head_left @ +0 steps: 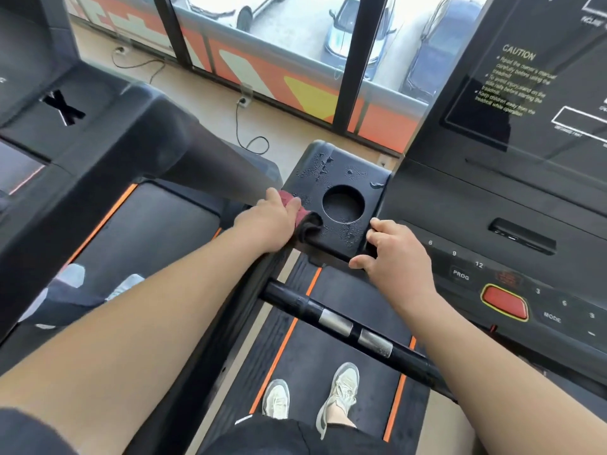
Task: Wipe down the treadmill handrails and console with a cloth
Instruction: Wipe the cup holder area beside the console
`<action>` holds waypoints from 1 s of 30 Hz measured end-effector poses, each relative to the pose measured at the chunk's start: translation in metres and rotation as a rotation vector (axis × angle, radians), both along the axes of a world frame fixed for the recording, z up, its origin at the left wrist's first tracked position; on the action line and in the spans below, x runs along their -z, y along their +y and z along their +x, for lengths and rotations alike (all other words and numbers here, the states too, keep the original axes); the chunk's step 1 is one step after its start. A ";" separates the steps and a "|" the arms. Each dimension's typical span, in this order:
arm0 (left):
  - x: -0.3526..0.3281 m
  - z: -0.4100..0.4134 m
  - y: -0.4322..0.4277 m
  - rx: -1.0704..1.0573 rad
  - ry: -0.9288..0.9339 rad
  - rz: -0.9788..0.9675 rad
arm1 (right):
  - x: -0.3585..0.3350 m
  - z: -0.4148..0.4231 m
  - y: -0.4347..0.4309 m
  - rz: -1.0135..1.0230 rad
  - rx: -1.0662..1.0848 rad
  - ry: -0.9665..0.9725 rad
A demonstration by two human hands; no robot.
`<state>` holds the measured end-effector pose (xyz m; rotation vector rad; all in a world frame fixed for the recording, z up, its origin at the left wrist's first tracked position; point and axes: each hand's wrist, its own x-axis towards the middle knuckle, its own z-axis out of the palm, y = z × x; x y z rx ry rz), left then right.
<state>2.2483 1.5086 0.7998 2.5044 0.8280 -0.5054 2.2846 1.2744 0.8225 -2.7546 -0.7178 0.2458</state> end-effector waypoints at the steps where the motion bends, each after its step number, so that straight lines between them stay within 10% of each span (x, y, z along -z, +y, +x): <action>1: 0.001 0.004 -0.002 -0.012 -0.002 0.013 | 0.001 -0.001 0.000 0.001 0.000 -0.003; 8: 0.007 -0.057 -0.034 0.088 -0.044 0.230 | 0.016 0.000 -0.007 0.043 -0.001 -0.098; 30: 0.007 0.025 -0.007 0.045 -0.060 0.034 | 0.022 0.013 -0.012 0.007 -0.066 -0.221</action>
